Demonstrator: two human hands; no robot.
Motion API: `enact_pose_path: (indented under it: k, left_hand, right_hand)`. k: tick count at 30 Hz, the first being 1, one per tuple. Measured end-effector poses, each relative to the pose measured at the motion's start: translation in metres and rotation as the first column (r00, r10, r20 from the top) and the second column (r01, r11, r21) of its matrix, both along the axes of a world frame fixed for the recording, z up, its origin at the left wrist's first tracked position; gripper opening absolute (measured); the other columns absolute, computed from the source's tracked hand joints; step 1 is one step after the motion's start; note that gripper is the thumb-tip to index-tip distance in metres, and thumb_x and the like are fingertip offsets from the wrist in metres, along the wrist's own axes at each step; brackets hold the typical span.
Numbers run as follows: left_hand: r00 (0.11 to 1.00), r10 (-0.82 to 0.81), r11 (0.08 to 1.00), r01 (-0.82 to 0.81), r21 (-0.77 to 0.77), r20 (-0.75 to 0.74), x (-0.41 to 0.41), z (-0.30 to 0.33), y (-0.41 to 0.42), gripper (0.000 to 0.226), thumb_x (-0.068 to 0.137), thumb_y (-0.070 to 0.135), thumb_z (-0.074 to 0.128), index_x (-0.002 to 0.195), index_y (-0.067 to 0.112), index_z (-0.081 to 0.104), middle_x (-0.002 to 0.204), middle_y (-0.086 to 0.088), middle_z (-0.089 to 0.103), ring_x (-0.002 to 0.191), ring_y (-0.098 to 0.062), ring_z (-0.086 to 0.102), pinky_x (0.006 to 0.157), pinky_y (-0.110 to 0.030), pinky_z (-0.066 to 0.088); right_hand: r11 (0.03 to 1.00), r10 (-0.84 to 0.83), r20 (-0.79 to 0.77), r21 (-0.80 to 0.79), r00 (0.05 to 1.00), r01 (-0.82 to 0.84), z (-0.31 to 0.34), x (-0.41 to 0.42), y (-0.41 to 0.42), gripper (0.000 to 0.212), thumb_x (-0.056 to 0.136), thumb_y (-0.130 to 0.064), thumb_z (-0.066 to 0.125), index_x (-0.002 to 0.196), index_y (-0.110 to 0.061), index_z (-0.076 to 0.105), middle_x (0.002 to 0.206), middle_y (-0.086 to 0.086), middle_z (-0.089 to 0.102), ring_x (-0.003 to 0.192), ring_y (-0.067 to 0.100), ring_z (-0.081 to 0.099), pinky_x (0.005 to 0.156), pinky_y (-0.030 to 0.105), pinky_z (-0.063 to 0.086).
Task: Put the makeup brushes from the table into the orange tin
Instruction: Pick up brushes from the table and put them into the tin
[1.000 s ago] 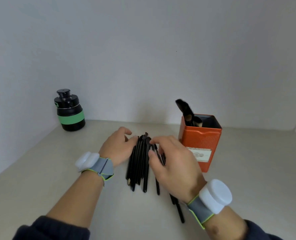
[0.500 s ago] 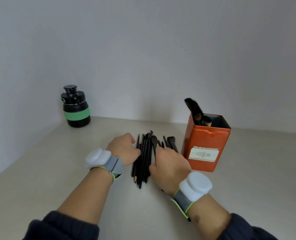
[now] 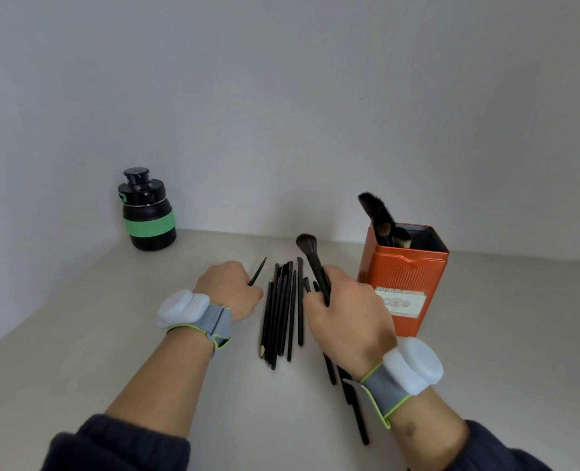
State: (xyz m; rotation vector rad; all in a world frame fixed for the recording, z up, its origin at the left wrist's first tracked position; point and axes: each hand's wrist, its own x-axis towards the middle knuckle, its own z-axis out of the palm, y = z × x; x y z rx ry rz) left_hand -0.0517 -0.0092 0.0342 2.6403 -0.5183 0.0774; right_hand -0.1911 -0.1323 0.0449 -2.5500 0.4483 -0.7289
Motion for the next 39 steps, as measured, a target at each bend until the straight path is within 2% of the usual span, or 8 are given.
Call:
enact_pose_path:
  k: [4, 8, 16, 19, 22, 30, 35, 39]
  left_hand:
    - [0.997, -0.045, 0.971, 0.059, -0.233, 0.063, -0.004, 0.001, -0.004, 0.014, 0.088, 0.029, 0.059, 0.098, 0.024, 0.068, 0.081, 0.007, 0.062, 0.08, -0.017, 0.058, 0.07, -0.023, 0.04]
    - [0.984, -0.084, 0.886, 0.145, -0.44, 0.155, -0.013, 0.01, -0.01, 0.017, 0.094, 0.037, 0.057, 0.085, 0.028, 0.069, 0.058, 0.013, 0.057, 0.061, -0.008, 0.056, 0.056, -0.022, 0.038]
    - [0.946, -0.265, 0.672, 0.319, -0.669, 0.184, -0.044, 0.024, -0.021, 0.011, 0.094, 0.028, 0.057, 0.089, 0.029, 0.067, 0.056, 0.009, 0.065, 0.044, -0.001, 0.049, 0.052, -0.016, 0.042]
    - [0.909, -0.391, 0.528, 0.352, -0.773, 0.147, -0.058, 0.03, -0.026, 0.02, 0.09, 0.022, 0.054, 0.104, 0.034, 0.062, 0.06, 0.003, 0.066, 0.038, -0.01, 0.049, 0.042, -0.022, 0.041]
    - [0.888, -0.428, 0.368, 0.343, -0.864, 0.17, -0.071, 0.039, -0.036, 0.016, 0.088, 0.02, 0.05, 0.098, 0.028, 0.058, 0.062, -0.003, 0.067, 0.037, -0.018, 0.05, 0.038, -0.026, 0.042]
    - [0.885, -0.282, 0.014, 0.391, -0.92, 0.371, -0.103, 0.062, -0.064, 0.017, 0.103, 0.023, 0.038, 0.092, 0.019, 0.051, 0.077, -0.008, 0.071, 0.055, -0.022, 0.068, 0.052, -0.033, 0.057]
    - [0.879, -0.186, -0.028, 0.441, -0.897, 0.438, -0.109, 0.068, -0.074, 0.017, 0.104, 0.017, 0.037, 0.094, 0.019, 0.05, 0.086, -0.012, 0.07, 0.063, -0.023, 0.07, 0.059, -0.033, 0.058]
    - [0.875, -0.162, 0.041, 0.469, -0.882, 0.457, -0.108, 0.065, -0.076, 0.016, 0.103, 0.019, 0.039, 0.095, 0.021, 0.052, 0.089, -0.01, 0.07, 0.063, -0.023, 0.069, 0.058, -0.036, 0.058]
  right_hand:
    - [0.996, 0.084, 0.232, 0.017, 0.969, -0.09, 0.004, -0.01, -0.009, 0.027, 0.098, -0.044, 0.046, 0.102, -0.025, 0.064, 0.06, -0.005, 0.062, 0.057, 0.016, 0.062, 0.054, 0.037, 0.052]
    - [0.987, 0.088, 0.41, 0.086, 0.908, -0.135, 0.009, -0.02, -0.022, 0.032, 0.097, -0.047, 0.05, 0.076, -0.025, 0.059, 0.048, -0.012, 0.052, 0.046, 0.008, 0.05, 0.043, 0.017, 0.031]
    - [0.969, 0.103, 0.596, 0.121, 0.797, -0.216, 0.021, -0.04, -0.045, 0.031, 0.094, -0.046, 0.052, 0.083, -0.019, 0.062, 0.058, 0.003, 0.054, 0.049, 0.011, 0.046, 0.048, 0.029, 0.041]
    - [0.954, 0.031, 0.669, 0.202, 0.742, -0.222, 0.031, -0.046, -0.056, 0.017, 0.092, -0.043, 0.054, 0.103, -0.032, 0.061, 0.063, 0.01, 0.06, 0.053, 0.028, 0.052, 0.051, 0.042, 0.047]
    - [0.931, -0.033, 0.772, 0.255, 0.634, -0.262, 0.039, -0.052, -0.065, 0.012, 0.093, -0.035, 0.053, 0.104, -0.039, 0.055, 0.061, 0.006, 0.061, 0.052, 0.02, 0.052, 0.053, 0.035, 0.044]
    - [0.941, -0.031, 0.925, 0.156, 0.38, -0.302, 0.051, -0.06, -0.061, 0.006, 0.108, -0.021, 0.036, 0.113, -0.021, 0.039, 0.076, 0.006, 0.063, 0.05, 0.021, 0.051, 0.047, 0.028, 0.041]
    - [0.956, 0.036, 0.94, 0.066, 0.34, -0.285, 0.054, -0.062, -0.057, 0.009, 0.108, -0.019, 0.033, 0.114, -0.023, 0.037, 0.091, 0.017, 0.064, 0.063, 0.029, 0.057, 0.051, 0.033, 0.045]
    - [0.962, 0.059, 0.93, 0.044, 0.364, -0.268, 0.052, -0.059, -0.057, 0.01, 0.107, -0.021, 0.036, 0.115, -0.028, 0.038, 0.094, 0.008, 0.061, 0.072, 0.026, 0.058, 0.054, 0.034, 0.046]
